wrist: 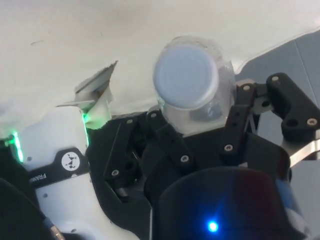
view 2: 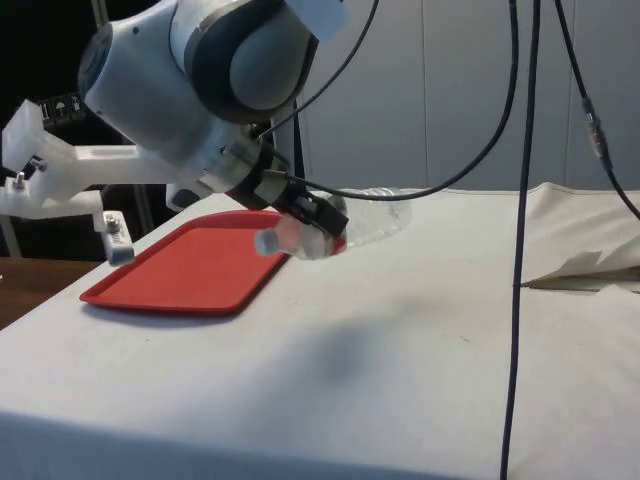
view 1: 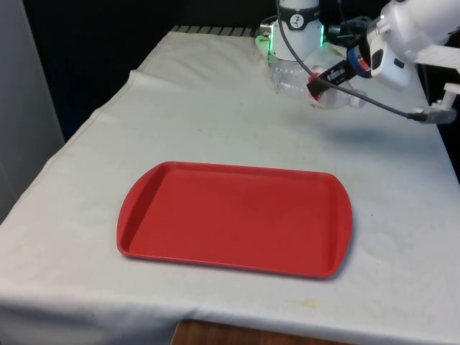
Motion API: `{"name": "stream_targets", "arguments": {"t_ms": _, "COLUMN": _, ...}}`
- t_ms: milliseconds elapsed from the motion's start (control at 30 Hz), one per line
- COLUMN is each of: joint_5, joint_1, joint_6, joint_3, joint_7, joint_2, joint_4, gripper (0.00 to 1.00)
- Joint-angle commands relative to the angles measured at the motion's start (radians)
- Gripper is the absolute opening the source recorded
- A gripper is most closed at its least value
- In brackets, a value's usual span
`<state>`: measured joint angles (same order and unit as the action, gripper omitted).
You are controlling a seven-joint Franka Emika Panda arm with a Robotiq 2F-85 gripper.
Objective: Place the bottle upright on the tray.
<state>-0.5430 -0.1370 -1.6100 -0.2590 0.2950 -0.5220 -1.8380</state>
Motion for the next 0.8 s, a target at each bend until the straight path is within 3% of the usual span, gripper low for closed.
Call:
{"name": "stream_targets", "arguments": {"t_ms": 0, "joint_5": 0.009, "joint_1": 0.006, "joint_6": -0.021, "joint_3": -0.002, "joint_7": -0.003, "joint_2": 0.005, "joint_4": -0.003, "gripper": 0.0}}
{"name": "stream_targets", "arguments": {"t_ms": 33, "joint_5": 0.015, "joint_1": 0.008, "joint_6": -0.033, "joint_3": -0.002, "joint_7": -0.004, "joint_2": 0.005, "joint_4": -0.003, "gripper": 0.0}}
{"name": "stream_targets", "arguments": {"t_ms": 67, "joint_5": 0.006, "joint_1": 0.002, "joint_6": -0.012, "joint_3": 0.001, "joint_7": -0.001, "joint_2": 0.0, "joint_4": 0.0, "gripper": 0.0}}
{"name": "stream_targets", "arguments": {"t_ms": 167, "joint_5": 0.021, "joint_1": 0.011, "joint_6": -0.053, "joint_3": -0.001, "joint_7": -0.005, "joint_2": 0.007, "joint_4": -0.004, "gripper": 0.0}}
{"name": "stream_targets", "arguments": {"t_ms": 300, "joint_5": 0.03, "joint_1": 0.018, "joint_6": -0.068, "joint_3": -0.001, "joint_7": 0.001, "joint_2": 0.019, "joint_4": -0.008, "gripper": 0.0}}
{"name": "stream_targets", "arguments": {"t_ms": 333, "joint_5": 0.025, "joint_1": 0.012, "joint_6": -0.053, "joint_3": 0.003, "joint_7": -0.002, "joint_2": 0.009, "joint_4": 0.001, "gripper": 0.0}}
{"name": "stream_targets", "arguments": {"t_ms": 367, "joint_5": 0.032, "joint_1": 0.019, "joint_6": -0.071, "joint_3": 0.0, "joint_7": 0.002, "joint_2": 0.022, "joint_4": -0.009, "gripper": 0.0}}
{"name": "stream_targets", "arguments": {"t_ms": 567, "joint_5": 0.045, "joint_1": 0.027, "joint_6": -0.093, "joint_3": 0.0, "joint_7": 0.007, "joint_2": 0.037, "joint_4": -0.014, "gripper": 0.0}}
{"name": "stream_targets", "arguments": {"t_ms": 600, "joint_5": 0.037, "joint_1": 0.019, "joint_6": -0.074, "joint_3": 0.003, "joint_7": 0.003, "joint_2": 0.026, "joint_4": -0.004, "gripper": 0.0}}
{"name": "stream_targets", "arguments": {"t_ms": 633, "joint_5": 0.047, "joint_1": 0.028, "joint_6": -0.096, "joint_3": 0.0, "joint_7": 0.008, "joint_2": 0.039, "joint_4": -0.014, "gripper": 0.0}}
{"name": "stream_targets", "arguments": {"t_ms": 767, "joint_5": 0.057, "joint_1": 0.032, "joint_6": -0.113, "joint_3": 0.001, "joint_7": 0.012, "joint_2": 0.049, "joint_4": -0.016, "gripper": 0.0}}
